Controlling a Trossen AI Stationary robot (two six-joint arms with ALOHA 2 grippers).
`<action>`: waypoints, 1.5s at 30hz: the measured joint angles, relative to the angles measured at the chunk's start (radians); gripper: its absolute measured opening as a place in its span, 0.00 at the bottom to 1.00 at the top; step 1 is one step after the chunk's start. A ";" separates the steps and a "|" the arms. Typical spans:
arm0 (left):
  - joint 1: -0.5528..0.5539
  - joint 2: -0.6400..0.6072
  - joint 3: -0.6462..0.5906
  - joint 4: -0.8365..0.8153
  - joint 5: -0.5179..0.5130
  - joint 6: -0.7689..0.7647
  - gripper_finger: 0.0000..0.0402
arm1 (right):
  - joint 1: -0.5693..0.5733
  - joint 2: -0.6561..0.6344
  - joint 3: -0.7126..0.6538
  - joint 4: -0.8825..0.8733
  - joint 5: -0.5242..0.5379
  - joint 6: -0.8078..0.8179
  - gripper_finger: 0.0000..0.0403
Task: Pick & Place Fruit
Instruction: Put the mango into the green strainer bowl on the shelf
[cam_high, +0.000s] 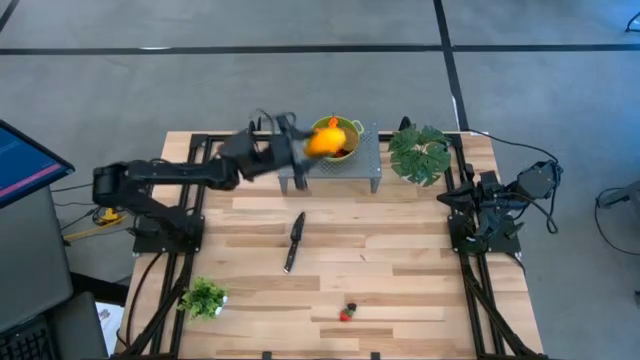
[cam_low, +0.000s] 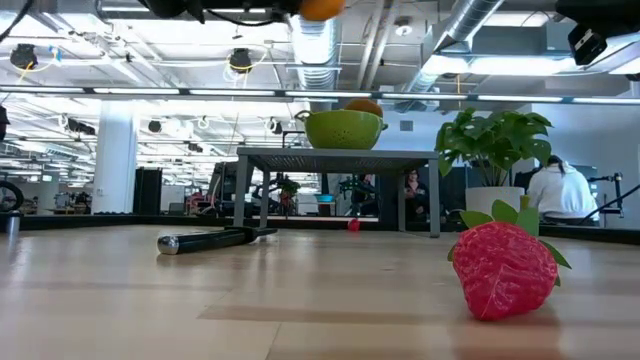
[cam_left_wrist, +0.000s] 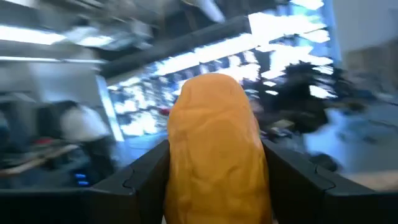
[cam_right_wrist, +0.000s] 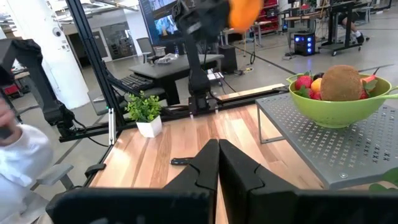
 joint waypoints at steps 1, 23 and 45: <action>0.025 -0.010 0.000 0.008 -0.005 0.000 0.53 | 0.000 0.000 0.000 0.000 0.000 0.000 0.01; 0.305 0.253 0.330 -0.064 0.003 -0.033 0.53 | 0.000 0.000 0.000 0.000 0.000 0.000 0.01; 0.331 0.357 0.328 -0.252 -0.011 -0.207 0.53 | 0.000 0.000 0.000 0.000 0.000 0.000 0.01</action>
